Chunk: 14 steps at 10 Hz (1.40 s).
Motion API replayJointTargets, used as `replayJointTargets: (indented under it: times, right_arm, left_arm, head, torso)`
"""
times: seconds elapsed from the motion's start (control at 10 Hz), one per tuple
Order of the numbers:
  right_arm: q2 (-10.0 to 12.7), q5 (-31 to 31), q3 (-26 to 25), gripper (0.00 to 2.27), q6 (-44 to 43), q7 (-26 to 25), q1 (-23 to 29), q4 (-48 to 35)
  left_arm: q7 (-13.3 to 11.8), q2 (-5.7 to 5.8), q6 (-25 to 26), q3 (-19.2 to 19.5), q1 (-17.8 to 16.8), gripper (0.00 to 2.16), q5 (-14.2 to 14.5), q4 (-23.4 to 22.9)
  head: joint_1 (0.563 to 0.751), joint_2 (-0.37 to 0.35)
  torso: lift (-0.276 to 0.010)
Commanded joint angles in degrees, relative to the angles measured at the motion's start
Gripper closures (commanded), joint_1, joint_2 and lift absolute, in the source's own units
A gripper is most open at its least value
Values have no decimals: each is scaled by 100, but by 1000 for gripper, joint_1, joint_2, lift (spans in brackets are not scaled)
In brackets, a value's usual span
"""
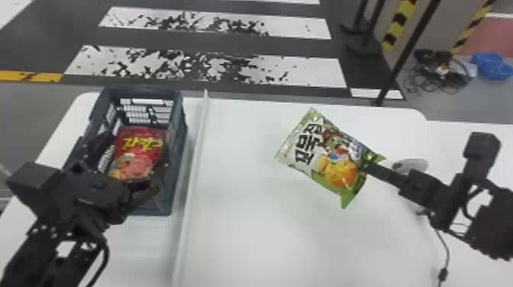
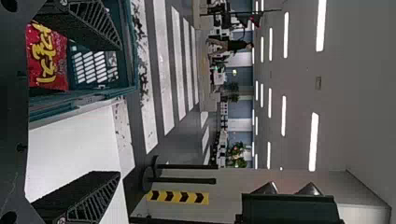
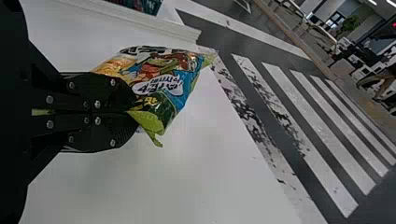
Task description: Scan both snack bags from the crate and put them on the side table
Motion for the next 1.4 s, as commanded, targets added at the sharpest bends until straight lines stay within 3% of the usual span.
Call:
replayJointTargets:
  times: [0.0,0.3,0.6,0.8,1.0,1.1,1.3]
  right_arm:
    - [4,1383,588,2256,-382,-214,116,-755]
    - [-155,4284,2284,2256,-1437,-733,529,-1194]
    - [-445,7158,4007,2256,-2369,-1620,801,-720]
    - [-919,8247,4930,2256,-2404,-2042,898,-105]
    - [-937,8555,5238,2135,-2843,-2315,1127,291]
    - [-946,8555,5299,1609,-3001,-2288,1276,273]
    - [-963,8564,5361,-1,-2913,-2060,1417,229]
  left_arm:
    - [14,7,-15,5,-83,39,71,15]
    - [23,7,-15,-4,-101,39,89,-2]
    - [23,7,-15,-4,-101,39,106,33]
    - [14,7,-15,-4,-101,39,106,42]
    - [14,7,-15,-13,-109,39,106,77]
    - [14,16,-15,-22,-109,39,106,86]
    - [5,16,-15,-57,-101,39,97,121]
  head:
    - [695,-100]
    - [695,-125]
    - [695,-106]
    - [695,-74]
    - [695,-47]
    - [695,-26]
    - [695,11]
  torso:
    - [-87]
    - [-87]
    - [-87]
    - [-87]
    - [-87]
    - [-87]
    - [-87]
